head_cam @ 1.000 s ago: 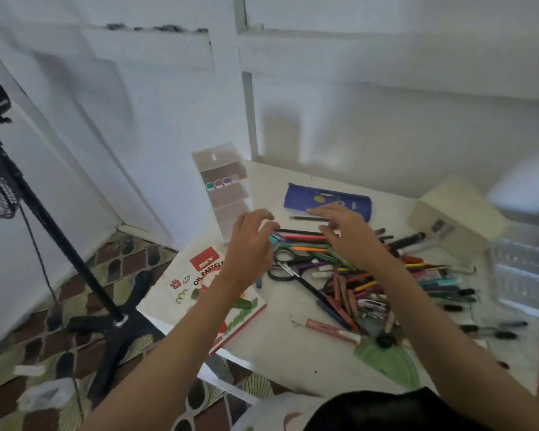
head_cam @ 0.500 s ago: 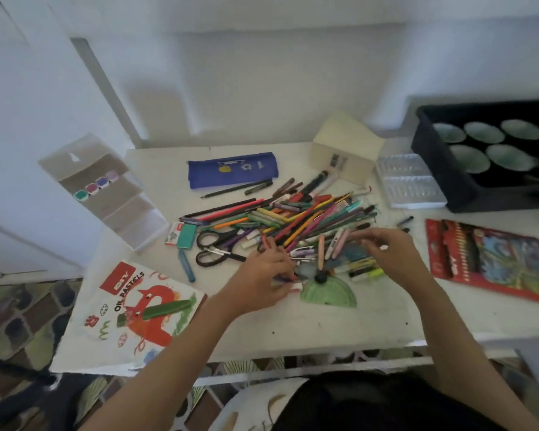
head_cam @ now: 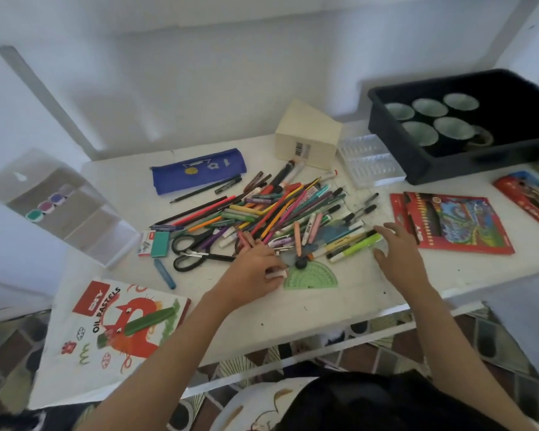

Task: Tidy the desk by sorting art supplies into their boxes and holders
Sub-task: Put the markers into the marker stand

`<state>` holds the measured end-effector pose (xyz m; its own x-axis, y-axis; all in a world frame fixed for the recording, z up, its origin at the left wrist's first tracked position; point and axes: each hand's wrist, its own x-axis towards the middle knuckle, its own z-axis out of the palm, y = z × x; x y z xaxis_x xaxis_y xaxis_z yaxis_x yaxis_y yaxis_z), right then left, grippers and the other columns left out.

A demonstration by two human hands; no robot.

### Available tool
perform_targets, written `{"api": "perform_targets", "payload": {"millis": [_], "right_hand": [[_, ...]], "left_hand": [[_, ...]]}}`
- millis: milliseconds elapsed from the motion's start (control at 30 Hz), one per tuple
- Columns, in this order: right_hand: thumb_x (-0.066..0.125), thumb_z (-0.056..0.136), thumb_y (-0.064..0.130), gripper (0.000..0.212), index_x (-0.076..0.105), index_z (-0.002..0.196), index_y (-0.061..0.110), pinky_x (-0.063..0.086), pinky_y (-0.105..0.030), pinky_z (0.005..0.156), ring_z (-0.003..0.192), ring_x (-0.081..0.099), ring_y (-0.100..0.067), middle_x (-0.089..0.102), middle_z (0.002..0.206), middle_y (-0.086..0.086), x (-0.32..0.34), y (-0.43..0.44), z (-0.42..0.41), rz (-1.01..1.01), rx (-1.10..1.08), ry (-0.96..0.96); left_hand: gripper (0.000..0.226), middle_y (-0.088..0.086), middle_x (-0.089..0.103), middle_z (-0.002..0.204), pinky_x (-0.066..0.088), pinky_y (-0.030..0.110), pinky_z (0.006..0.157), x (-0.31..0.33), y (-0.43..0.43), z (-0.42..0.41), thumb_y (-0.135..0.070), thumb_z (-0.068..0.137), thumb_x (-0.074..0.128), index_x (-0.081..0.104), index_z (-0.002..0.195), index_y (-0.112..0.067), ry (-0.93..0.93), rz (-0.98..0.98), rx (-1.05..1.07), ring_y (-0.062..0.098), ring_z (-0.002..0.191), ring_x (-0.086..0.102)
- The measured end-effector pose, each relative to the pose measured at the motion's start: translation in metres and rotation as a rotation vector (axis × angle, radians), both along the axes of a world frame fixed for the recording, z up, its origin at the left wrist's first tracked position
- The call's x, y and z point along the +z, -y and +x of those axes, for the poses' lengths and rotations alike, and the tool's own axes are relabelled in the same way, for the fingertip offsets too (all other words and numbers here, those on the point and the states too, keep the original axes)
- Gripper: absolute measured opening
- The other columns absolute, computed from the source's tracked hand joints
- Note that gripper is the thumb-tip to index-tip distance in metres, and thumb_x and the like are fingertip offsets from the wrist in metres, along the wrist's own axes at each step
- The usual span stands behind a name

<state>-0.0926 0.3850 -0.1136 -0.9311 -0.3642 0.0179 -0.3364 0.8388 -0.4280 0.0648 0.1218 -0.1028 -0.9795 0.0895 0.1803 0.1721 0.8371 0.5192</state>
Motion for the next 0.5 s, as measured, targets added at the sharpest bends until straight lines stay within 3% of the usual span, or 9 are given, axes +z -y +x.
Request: {"api": "perform_targets", "payload": {"millis": [167, 300, 500], "right_hand": [[0.060, 0.086, 0.001, 0.037, 0.055, 0.122, 0.008, 0.042, -0.042, 0.093, 0.119, 0.040, -0.031, 0.048, 0.129, -0.011, -0.001, 0.002, -0.003, -0.038, -0.029, -0.014], [0.059, 0.087, 0.002, 0.030, 0.055, 0.114, 0.012, 0.042, -0.037, 0.083, 0.109, 0.044, -0.028, 0.055, 0.120, -0.007, 0.005, -0.001, -0.007, 0.030, 0.033, -0.061], [0.067, 0.082, 0.006, 0.023, 0.064, 0.103, 0.014, 0.041, -0.034, 0.078, 0.100, 0.050, -0.024, 0.062, 0.107, -0.005, 0.009, -0.009, -0.017, -0.027, 0.124, -0.043]], "left_hand": [[0.020, 0.000, 0.058, 0.090, 0.046, 0.023, 0.071, 0.012, -0.004, -0.005, -0.010, 0.082, 0.071, 0.071, 0.102, -0.009, 0.010, 0.191, 0.077, 0.014, 0.077, 0.054], [0.019, -0.003, 0.055, 0.089, 0.049, 0.019, 0.068, 0.022, -0.006, -0.011, -0.005, 0.082, 0.070, 0.069, 0.099, -0.014, -0.017, 0.391, 0.187, 0.011, 0.072, 0.056], [0.015, -0.001, 0.067, 0.086, 0.050, 0.016, 0.065, 0.033, -0.008, -0.019, -0.008, 0.082, 0.072, 0.070, 0.094, -0.017, -0.094, 0.515, 0.330, 0.010, 0.069, 0.062]]}}
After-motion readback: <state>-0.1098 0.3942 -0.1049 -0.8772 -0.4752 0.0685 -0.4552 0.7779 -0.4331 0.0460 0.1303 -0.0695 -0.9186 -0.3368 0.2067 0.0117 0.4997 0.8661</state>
